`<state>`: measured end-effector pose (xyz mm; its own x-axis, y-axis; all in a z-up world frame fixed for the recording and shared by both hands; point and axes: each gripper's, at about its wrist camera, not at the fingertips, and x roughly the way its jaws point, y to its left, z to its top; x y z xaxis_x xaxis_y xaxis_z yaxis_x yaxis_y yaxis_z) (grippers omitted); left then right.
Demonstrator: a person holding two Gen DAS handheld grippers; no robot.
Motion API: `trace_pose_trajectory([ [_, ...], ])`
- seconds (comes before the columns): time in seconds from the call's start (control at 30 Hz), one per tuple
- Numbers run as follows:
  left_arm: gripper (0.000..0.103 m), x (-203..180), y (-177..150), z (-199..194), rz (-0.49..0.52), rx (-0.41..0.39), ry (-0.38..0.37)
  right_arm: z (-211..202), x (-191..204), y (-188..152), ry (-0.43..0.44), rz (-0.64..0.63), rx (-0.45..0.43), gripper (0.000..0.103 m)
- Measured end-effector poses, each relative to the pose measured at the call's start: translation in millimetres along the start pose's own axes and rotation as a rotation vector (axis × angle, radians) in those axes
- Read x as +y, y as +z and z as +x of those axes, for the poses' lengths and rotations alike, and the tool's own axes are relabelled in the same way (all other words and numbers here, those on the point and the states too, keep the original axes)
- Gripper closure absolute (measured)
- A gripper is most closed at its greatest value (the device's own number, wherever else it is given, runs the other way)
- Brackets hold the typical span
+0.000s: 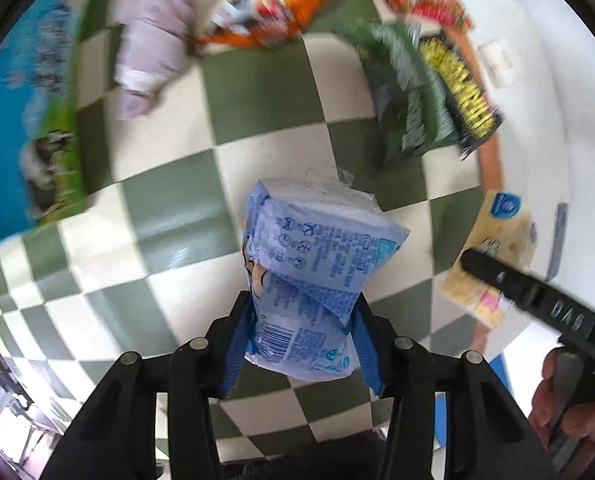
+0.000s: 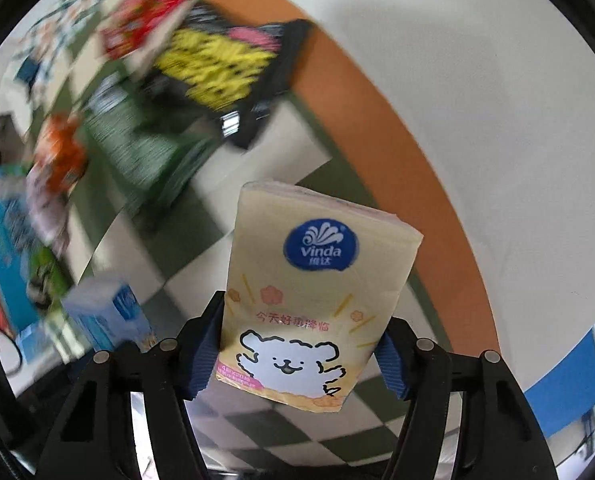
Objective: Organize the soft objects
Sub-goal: 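Carry both tissue packs into the box and open both tools to release them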
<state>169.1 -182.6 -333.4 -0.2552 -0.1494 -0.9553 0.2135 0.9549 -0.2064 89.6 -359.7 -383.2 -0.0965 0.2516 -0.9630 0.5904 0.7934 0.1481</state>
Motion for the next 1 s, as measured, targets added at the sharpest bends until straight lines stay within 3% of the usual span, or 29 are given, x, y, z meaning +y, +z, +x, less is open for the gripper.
trace_pose_trajectory([
  [0.13, 0.058, 28.1, -16.5, -63.7, -0.041, -0.111, -0.041, -22.6, 48.9, -25.8, 0.032, -0.137, -0.033, 0.034],
  [0.3, 0.058, 78.0, -41.6, -124.0, -0.119, -0.255, -0.042, -54.7, 153.8, -52.8, 0.105, -0.349, -0.076, 0.034],
  [0.43, 0.058, 141.2, -37.2, -164.3, -0.195, -0.322, -0.027, -76.5, 236.8, -67.5, 0.175, -0.493, -0.086, 0.034],
  [0.5, 0.058, 173.0, -30.2, -171.1, -0.226, -0.33, -0.025, -91.4, 270.7, -72.0, 0.203, -0.55, -0.087, 0.034],
  [0.57, 0.058, 206.4, -23.4, -178.1, -0.248, -0.333, -0.029, -90.1, 316.9, -76.6, 0.209, -0.595, -0.098, 0.034],
  [0.73, 0.058, 282.0, 11.8, -188.1, -0.286, -0.327, -0.043, -78.3, 387.7, -68.3, 0.191, -0.639, -0.096, 0.034],
  [0.83, 0.058, 315.1, 34.4, -178.0, -0.306, -0.301, -0.076, -49.4, 435.8, -56.1, 0.14, -0.663, -0.093, 0.034],
  [1.0, 0.058, 350.5, 68.3, -148.1, -0.327, -0.236, -0.136, -4.5, 482.9, -37.6, 0.065, -0.698, -0.068, 0.034],
])
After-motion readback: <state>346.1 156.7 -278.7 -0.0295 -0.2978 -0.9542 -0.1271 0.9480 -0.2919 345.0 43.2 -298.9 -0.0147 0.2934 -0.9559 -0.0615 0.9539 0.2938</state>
